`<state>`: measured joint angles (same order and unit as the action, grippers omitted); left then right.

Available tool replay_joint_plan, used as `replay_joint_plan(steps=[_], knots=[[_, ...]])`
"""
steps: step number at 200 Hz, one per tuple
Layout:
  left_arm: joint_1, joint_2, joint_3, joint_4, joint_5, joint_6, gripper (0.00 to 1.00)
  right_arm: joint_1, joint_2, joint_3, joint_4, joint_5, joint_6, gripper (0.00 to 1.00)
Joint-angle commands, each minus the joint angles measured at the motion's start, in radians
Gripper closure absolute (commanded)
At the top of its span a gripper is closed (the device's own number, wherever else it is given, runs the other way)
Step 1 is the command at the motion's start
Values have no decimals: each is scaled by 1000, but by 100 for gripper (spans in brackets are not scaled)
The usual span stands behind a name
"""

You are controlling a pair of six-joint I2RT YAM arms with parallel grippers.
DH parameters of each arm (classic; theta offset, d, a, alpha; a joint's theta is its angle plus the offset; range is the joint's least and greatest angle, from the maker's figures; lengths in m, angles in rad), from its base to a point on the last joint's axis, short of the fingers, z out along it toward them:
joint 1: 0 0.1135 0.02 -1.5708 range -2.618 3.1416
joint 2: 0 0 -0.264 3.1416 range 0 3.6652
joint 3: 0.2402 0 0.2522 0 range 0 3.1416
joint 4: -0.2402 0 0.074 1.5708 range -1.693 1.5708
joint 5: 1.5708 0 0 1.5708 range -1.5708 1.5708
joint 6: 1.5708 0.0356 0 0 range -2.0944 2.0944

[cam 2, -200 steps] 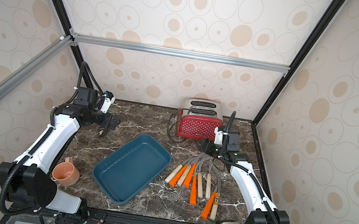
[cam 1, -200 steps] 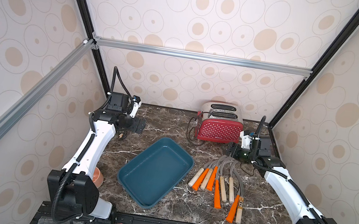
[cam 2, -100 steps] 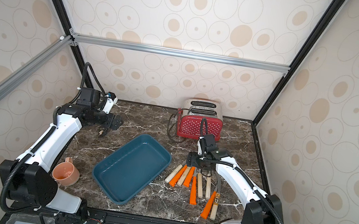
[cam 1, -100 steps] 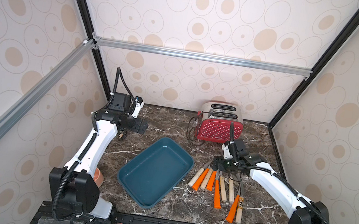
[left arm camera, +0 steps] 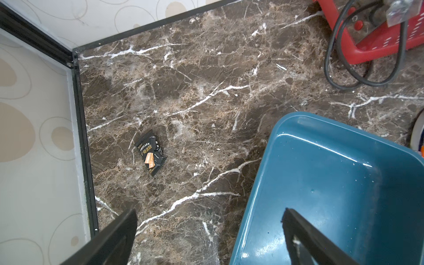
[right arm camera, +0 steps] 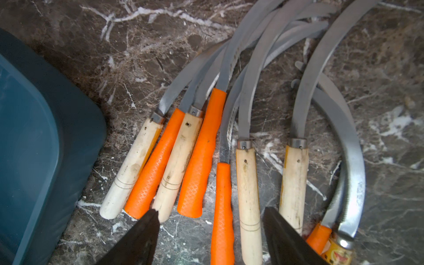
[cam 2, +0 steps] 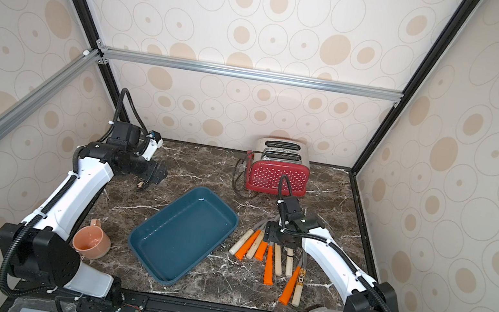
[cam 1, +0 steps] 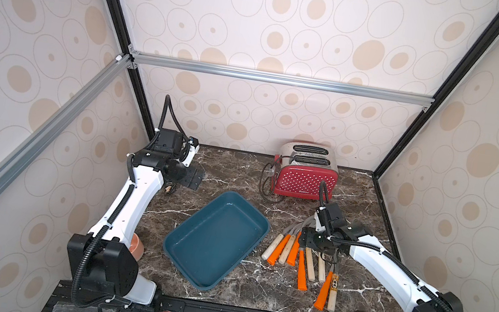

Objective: Put small sickles into storage boxes
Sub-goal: Pick up the sickle at the center of the board.

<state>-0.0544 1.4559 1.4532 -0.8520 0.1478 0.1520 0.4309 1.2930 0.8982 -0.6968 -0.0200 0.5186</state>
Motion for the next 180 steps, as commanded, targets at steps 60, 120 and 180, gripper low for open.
replay_joint_plan(steps=[60,120,180], knots=[[-19,1,-13,-50,-4,37,1,28,-8,-44,-96,113,107,34],[-22,-9,-16,-30,77,-26,1,29,62,-57,-102,157,110,49],[-28,3,-14,-30,97,-44,1,28,105,-63,-80,149,97,45]])
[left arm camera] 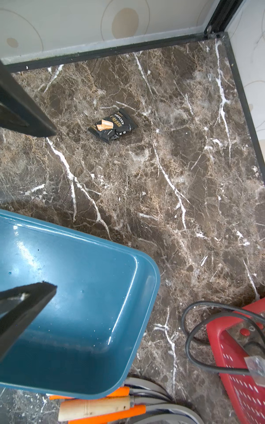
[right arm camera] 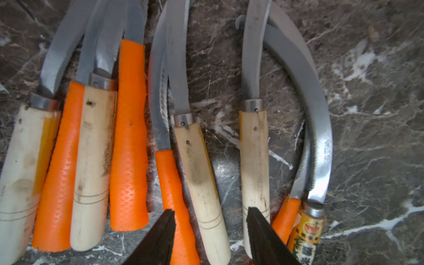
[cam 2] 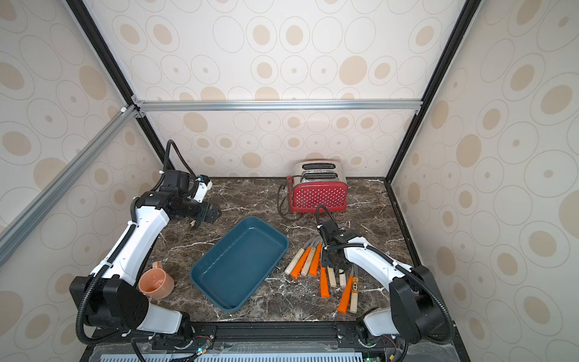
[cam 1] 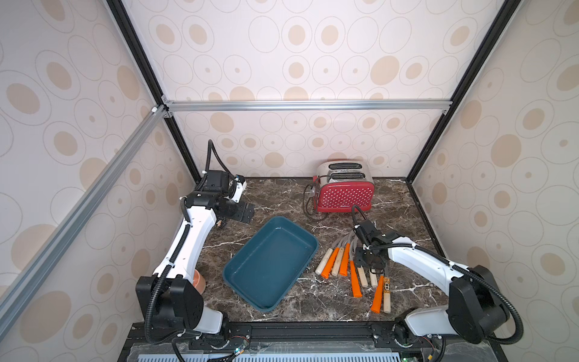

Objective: Put small sickles into storage boxes
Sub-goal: Pick up the sickle at the center of the board.

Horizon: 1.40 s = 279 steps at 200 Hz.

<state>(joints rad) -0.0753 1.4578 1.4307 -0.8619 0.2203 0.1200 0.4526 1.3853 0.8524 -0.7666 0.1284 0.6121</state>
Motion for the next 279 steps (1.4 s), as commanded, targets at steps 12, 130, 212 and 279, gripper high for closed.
replay_joint_plan(steps=[12,130,212,279], knots=[[-7,1,4,-19,30,-10,1,6,22,-19,-7,-9,3,45],[-18,5,-14,-20,52,1,1,7,71,-49,33,-43,-8,50],[-27,20,-15,-25,52,8,1,7,132,-58,64,-49,-12,55],[-36,22,-19,-25,59,7,1,7,157,-60,74,-27,-9,64]])
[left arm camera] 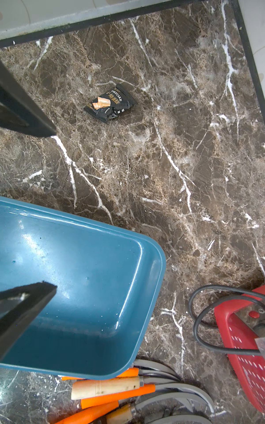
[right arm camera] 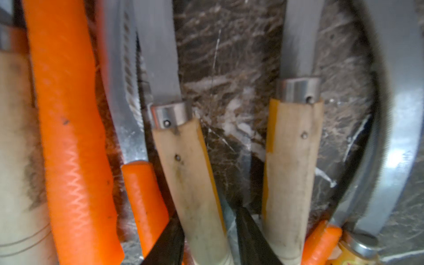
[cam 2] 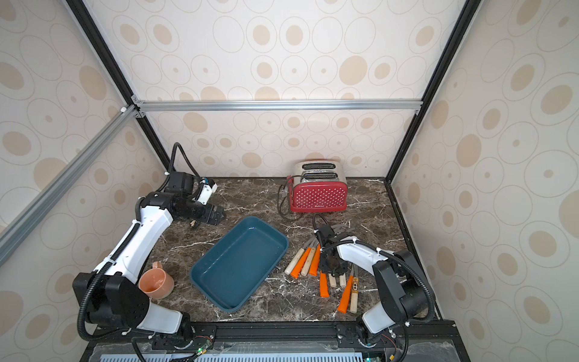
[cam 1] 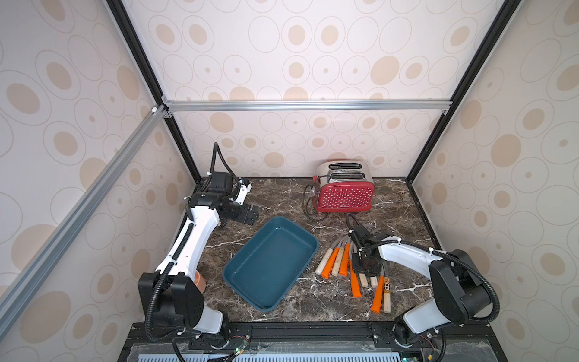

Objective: Put small sickles into storage boxes
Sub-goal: Pick up the sickle at the center of the board.

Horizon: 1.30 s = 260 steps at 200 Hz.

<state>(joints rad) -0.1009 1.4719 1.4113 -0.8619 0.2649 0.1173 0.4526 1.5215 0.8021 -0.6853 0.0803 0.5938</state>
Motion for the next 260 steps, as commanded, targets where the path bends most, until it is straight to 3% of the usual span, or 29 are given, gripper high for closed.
replay_joint_plan(steps=[1,57,105,130,165,260], knots=[[-11,8,0,-25,14,10,1,7,22,-10,-7,22,8,64],[-19,11,6,-28,13,13,1,7,46,-21,17,14,10,69],[-27,11,10,-31,12,15,1,6,50,-17,15,22,-4,80],[-29,8,14,-31,5,16,1,6,12,-11,17,10,-20,89],[-30,11,28,-37,7,10,1,7,-68,35,-36,5,-43,94],[-33,8,37,-45,11,8,1,6,-162,105,-150,-23,-77,96]])
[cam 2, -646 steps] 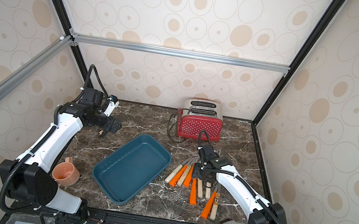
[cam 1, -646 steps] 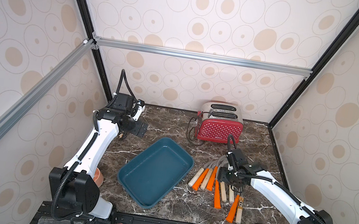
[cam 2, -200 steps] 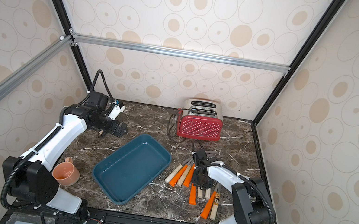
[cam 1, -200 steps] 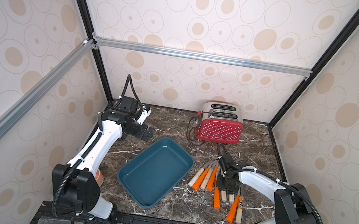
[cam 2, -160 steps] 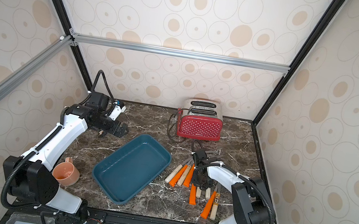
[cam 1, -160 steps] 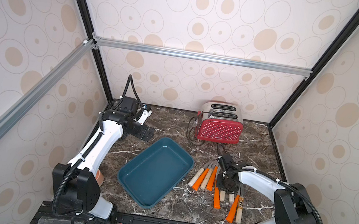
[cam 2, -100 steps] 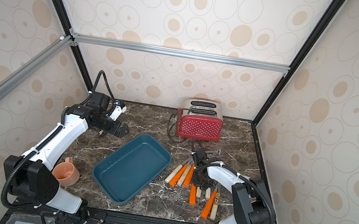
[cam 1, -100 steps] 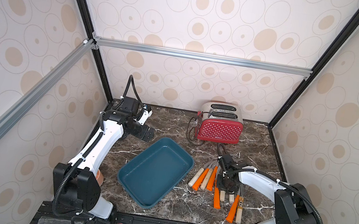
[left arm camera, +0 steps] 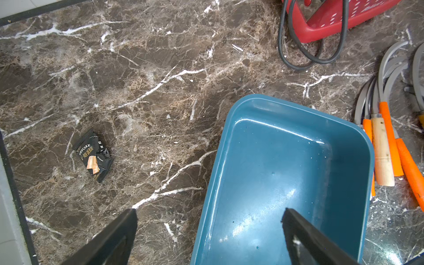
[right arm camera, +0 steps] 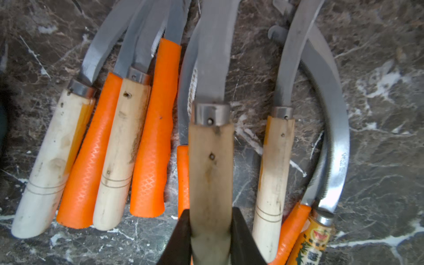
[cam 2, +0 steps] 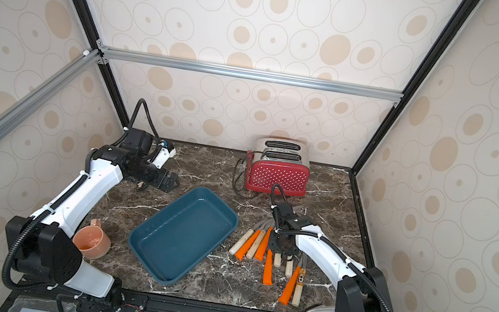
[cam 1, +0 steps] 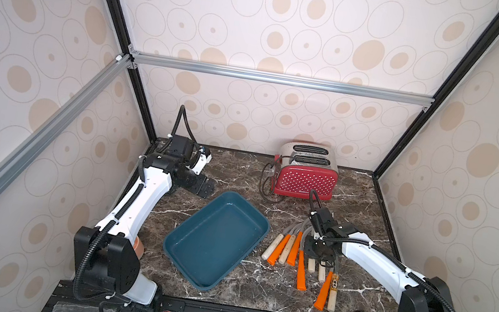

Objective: Put small sickles into storage boxes
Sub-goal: Pick up the sickle at the center of the board.

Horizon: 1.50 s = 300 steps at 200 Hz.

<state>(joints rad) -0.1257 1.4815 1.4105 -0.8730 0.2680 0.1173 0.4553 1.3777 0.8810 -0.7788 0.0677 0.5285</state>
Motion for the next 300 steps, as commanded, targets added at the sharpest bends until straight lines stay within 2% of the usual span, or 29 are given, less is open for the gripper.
replay_joint_plan(steps=[1,62,179,248,300], knots=[[-7,-1,38,-34,7,7,1,3,-19,26,-57,-11,-11,96],[-7,-2,49,-37,2,17,1,4,-59,60,-111,-47,-20,96],[-8,19,122,-87,-25,48,1,13,-153,96,-184,-231,-68,96],[-6,27,172,-83,-127,10,1,136,-163,225,-245,-241,-13,96],[-7,33,227,-32,-286,-33,1,265,-120,332,-226,-213,80,96]])
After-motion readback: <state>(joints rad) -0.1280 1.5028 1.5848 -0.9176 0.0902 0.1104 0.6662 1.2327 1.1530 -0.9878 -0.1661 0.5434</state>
